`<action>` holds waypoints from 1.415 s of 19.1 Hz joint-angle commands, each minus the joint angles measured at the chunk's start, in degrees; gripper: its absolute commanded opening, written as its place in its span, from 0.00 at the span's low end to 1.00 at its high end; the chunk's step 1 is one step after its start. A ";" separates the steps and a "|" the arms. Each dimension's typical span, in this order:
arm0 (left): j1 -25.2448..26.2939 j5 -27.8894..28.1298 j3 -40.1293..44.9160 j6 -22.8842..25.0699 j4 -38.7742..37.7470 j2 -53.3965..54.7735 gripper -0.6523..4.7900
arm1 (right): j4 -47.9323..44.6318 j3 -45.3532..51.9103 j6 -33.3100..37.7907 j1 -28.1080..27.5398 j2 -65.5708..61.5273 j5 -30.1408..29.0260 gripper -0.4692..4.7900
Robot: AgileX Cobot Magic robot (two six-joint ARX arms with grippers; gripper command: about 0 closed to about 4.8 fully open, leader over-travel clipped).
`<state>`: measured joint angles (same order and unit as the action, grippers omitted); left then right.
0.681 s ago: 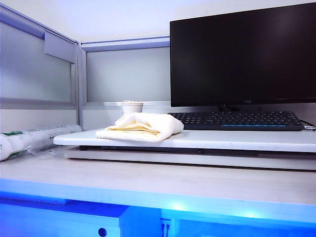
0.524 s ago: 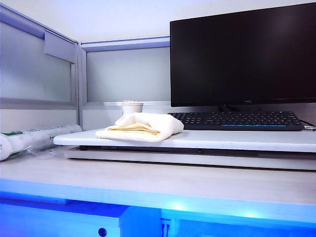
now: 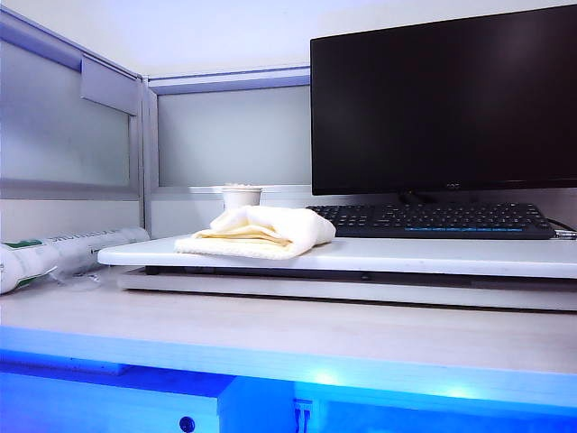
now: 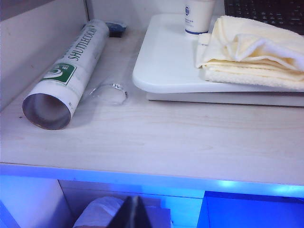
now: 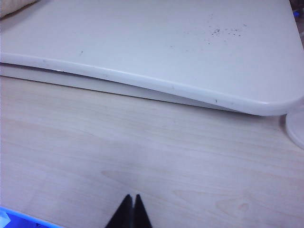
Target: Wipe the tabletop with a clean cloth to remove dust and stains.
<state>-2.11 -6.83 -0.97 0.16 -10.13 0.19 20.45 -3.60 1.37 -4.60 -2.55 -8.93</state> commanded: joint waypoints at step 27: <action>0.02 -20.48 -0.09 -2.54 -0.02 0.02 0.11 | -17.73 -27.08 26.64 10.03 -33.51 -28.11 0.94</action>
<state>-2.11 -25.36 -0.97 -2.26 -8.88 0.19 6.28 -29.04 28.40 4.21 -33.43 -38.13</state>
